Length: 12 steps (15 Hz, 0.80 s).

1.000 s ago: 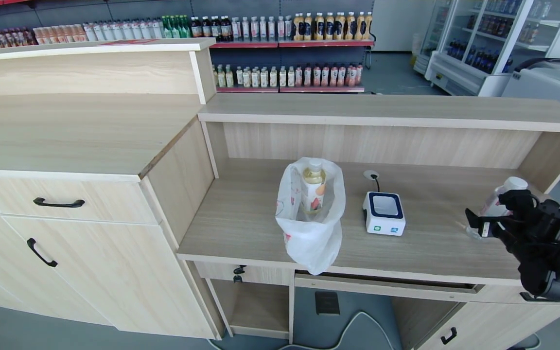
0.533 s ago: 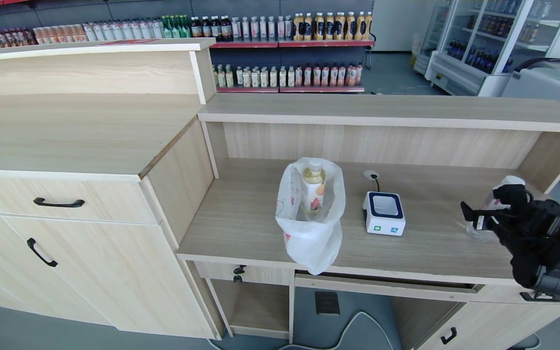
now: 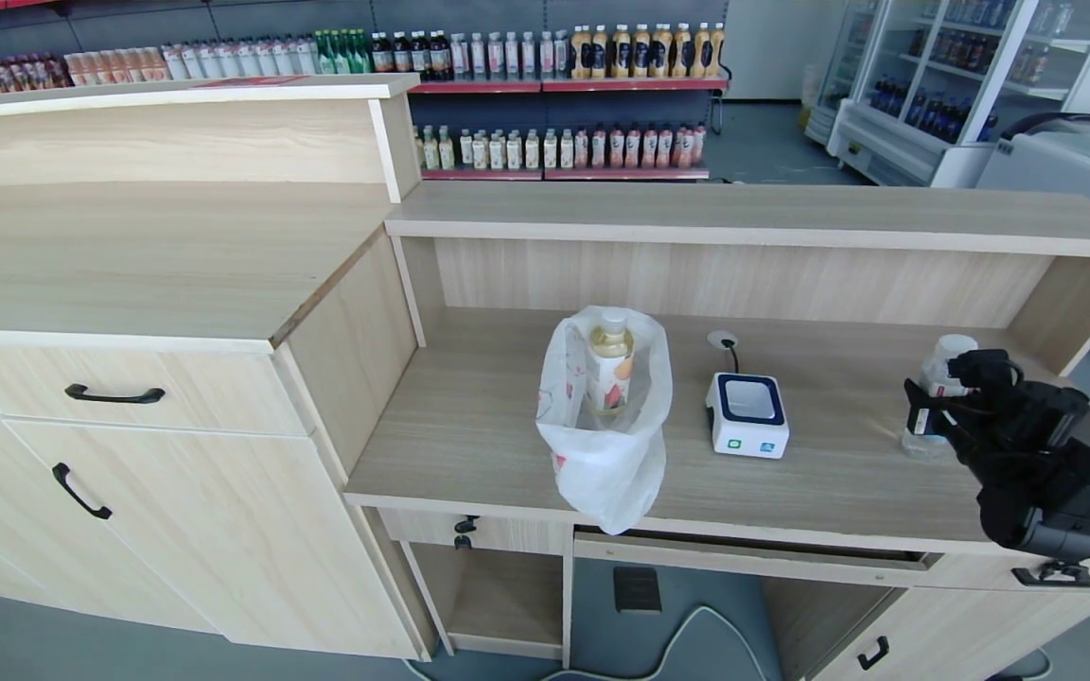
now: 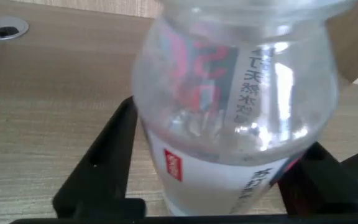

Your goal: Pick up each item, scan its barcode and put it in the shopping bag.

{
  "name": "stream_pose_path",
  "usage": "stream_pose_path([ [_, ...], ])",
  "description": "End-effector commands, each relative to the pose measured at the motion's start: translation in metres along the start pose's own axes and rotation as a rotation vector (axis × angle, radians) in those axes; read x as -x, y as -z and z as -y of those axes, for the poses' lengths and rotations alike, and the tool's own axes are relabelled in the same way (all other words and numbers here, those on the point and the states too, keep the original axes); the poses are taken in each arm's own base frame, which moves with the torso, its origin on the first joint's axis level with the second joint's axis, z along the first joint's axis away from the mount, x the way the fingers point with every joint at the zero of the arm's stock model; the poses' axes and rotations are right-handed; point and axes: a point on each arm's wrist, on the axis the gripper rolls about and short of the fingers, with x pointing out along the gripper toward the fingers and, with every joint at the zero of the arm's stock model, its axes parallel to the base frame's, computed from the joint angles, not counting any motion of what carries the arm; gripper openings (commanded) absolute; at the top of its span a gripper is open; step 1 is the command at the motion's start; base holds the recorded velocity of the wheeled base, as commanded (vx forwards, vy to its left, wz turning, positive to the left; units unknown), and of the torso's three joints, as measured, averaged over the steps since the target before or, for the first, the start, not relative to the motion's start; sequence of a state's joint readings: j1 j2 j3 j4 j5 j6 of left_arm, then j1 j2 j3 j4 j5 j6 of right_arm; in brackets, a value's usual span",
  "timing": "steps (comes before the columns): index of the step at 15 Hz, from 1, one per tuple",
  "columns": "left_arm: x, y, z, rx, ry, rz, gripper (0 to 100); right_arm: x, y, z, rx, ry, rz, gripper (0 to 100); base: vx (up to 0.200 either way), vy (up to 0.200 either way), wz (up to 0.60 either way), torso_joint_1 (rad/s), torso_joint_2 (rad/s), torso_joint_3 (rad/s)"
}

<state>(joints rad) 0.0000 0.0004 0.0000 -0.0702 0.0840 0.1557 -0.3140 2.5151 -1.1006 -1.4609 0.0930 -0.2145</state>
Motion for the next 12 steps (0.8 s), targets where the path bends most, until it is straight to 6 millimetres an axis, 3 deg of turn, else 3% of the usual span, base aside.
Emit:
stream_pose_path([
  [1,0.0,0.0,0.0,-0.001,0.0,0.001,100,-0.002,-0.008,0.006,-0.003,0.014,0.02,0,0.0,0.0,0.0,0.0,0.0,0.0],
  [8,0.0,0.0,0.0,0.001,0.0,0.001,100,0.004,-0.018,0.014,-0.006,0.115,-0.009,0,0.0,0.0,0.0,0.0,0.0,0.0],
  [11,0.0,0.0,0.0,0.001,0.0,0.001,100,0.028,-0.017,0.019,-0.006,0.12,-0.078,0,0.0,0.0,0.0,0.0,0.0,0.0],
  [12,0.0,0.0,0.0,0.001,0.0,0.001,100,0.032,-0.028,0.021,-0.014,0.127,-0.073,0,0.0,0.0,0.0,0.0,0.0,0.0],
])
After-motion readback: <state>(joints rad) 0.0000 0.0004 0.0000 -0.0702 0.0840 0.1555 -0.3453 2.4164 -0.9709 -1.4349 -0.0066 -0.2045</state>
